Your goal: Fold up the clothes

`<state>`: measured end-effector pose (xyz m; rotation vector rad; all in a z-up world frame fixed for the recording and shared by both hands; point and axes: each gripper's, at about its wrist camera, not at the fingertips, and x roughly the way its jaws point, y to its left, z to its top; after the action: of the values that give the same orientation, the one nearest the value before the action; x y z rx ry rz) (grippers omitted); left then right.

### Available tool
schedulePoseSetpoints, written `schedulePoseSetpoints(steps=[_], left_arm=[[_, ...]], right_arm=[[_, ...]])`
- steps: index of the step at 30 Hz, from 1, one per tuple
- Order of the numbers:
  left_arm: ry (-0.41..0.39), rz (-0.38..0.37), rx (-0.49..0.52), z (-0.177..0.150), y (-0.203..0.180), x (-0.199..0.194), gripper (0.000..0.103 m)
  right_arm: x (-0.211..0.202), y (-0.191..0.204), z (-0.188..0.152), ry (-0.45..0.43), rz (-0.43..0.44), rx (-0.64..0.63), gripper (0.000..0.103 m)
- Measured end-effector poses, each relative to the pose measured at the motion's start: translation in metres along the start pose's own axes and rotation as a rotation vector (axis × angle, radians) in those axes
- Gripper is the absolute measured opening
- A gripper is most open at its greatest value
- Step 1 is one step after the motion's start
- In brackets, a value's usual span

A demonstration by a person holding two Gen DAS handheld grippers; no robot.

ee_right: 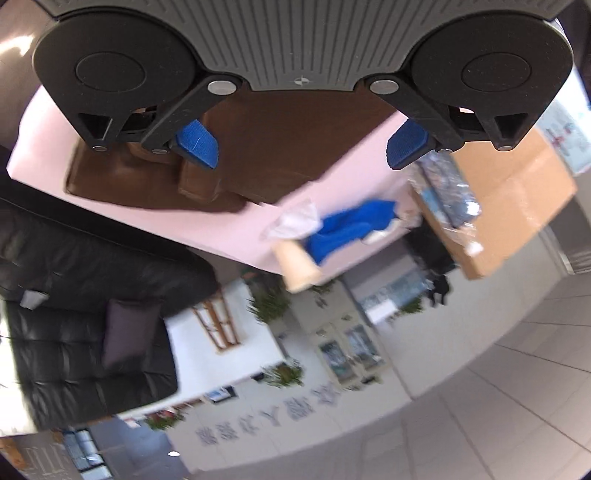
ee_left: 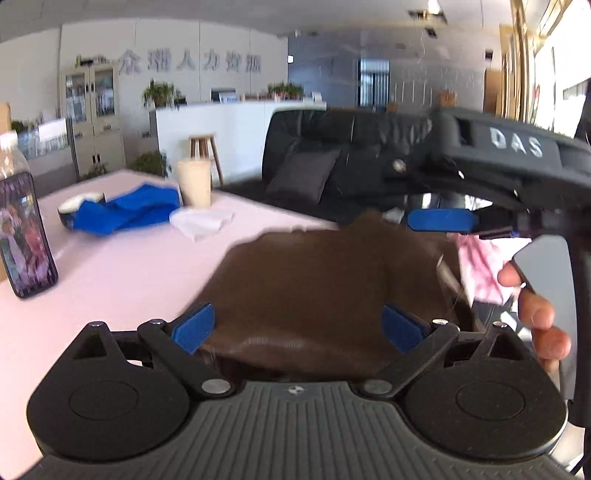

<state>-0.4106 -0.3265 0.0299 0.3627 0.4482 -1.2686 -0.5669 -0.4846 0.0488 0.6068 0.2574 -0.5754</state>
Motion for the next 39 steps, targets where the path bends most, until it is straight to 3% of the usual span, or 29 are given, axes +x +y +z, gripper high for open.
schedulePoseSetpoints(steps=[2, 10, 14, 17, 20, 22, 25, 31, 36, 39], left_arm=[[0.037, 0.017, 0.012, -0.003, 0.0, 0.009, 0.097], [0.078, 0.015, -0.013, -0.011, 0.009, 0.007, 0.099], [0.1, -0.052, -0.145, 0.0, 0.033, -0.01, 0.099], [0.048, -0.038, -0.259, 0.005, 0.059, -0.033, 0.099], [-0.071, 0.074, -0.344, 0.004, 0.083, -0.06, 0.103], [-0.156, 0.194, -0.378, 0.001, 0.1, -0.08, 0.103], [-0.216, 0.323, -0.361, -0.005, 0.122, -0.104, 0.103], [-0.252, 0.571, -0.348, -0.027, 0.162, -0.139, 0.103], [-0.216, 0.737, -0.414, -0.05, 0.2, -0.159, 0.103], [-0.184, 0.848, -0.402, -0.064, 0.225, -0.168, 0.103]], right_arm=[[0.01, -0.008, -0.005, 0.024, -0.066, 0.006, 0.098], [0.0, 0.009, -0.004, -0.018, -0.072, -0.056, 0.098], [-0.008, 0.042, 0.001, -0.051, -0.033, -0.099, 0.099], [-0.005, 0.082, -0.005, -0.073, 0.029, -0.142, 0.1], [-0.007, 0.121, -0.008, -0.109, 0.062, -0.232, 0.102], [-0.003, 0.147, -0.012, -0.119, 0.095, -0.295, 0.103], [0.009, 0.18, -0.021, -0.11, 0.155, -0.355, 0.103], [0.044, 0.245, -0.041, -0.066, 0.285, -0.426, 0.103], [0.08, 0.294, -0.064, 0.015, 0.387, -0.462, 0.103], [0.099, 0.325, -0.081, 0.039, 0.421, -0.5, 0.103]])
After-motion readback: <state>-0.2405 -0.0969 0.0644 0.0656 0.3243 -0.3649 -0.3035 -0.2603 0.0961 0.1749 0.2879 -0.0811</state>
